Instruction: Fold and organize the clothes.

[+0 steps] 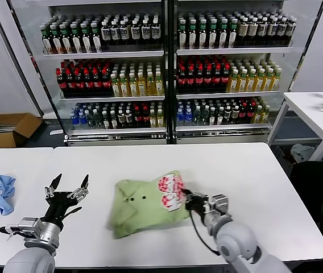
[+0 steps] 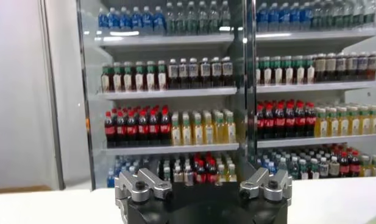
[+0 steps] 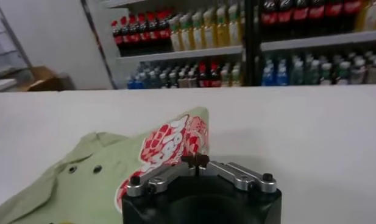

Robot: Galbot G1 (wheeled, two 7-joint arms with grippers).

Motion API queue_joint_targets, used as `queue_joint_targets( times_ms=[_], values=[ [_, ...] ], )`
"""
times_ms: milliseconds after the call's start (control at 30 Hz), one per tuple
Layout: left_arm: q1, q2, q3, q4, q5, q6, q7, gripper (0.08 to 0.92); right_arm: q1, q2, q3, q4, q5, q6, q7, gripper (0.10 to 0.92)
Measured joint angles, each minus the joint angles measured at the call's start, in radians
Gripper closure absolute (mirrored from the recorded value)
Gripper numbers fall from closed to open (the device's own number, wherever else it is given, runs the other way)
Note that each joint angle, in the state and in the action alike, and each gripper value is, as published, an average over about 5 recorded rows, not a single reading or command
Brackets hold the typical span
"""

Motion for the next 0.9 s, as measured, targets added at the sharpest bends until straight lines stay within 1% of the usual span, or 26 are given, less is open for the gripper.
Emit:
queue_joint_targets(
  times_ms=[100, 200, 367, 567, 733, 900],
  values=[
    [-0.009, -0.008, 0.016, 0.028, 0.033, -0.056, 0.008, 0.177, -0.018, -0.021, 0.029, 0.004, -0.027, -0.001, -0.015, 0.918],
    [-0.021, -0.017, 0.035, 0.057, 0.077, -0.117, 0.008, 0.177, -0.038, -0.033, 0.050, 0.011, -0.061, -0.002, -0.029, 0.881],
    [-0.044, -0.035, 0.066, 0.108, 0.180, -0.216, -0.011, 0.177, -0.073, -0.057, 0.089, 0.037, -0.111, 0.002, -0.044, 0.742],
    [-0.066, -0.054, 0.102, 0.133, 0.281, -0.286, -0.042, 0.177, -0.109, -0.079, 0.147, 0.070, -0.170, 0.013, -0.064, 0.569],
    [-0.086, -0.053, 0.109, 0.156, 0.358, -0.340, -0.058, 0.177, -0.117, -0.078, 0.176, 0.070, -0.238, 0.054, -0.081, 0.421],
    [-0.119, -0.044, 0.093, 0.190, 0.472, -0.419, -0.048, 0.177, -0.110, -0.076, 0.200, 0.046, -0.308, 0.113, -0.093, 0.284]
  ],
)
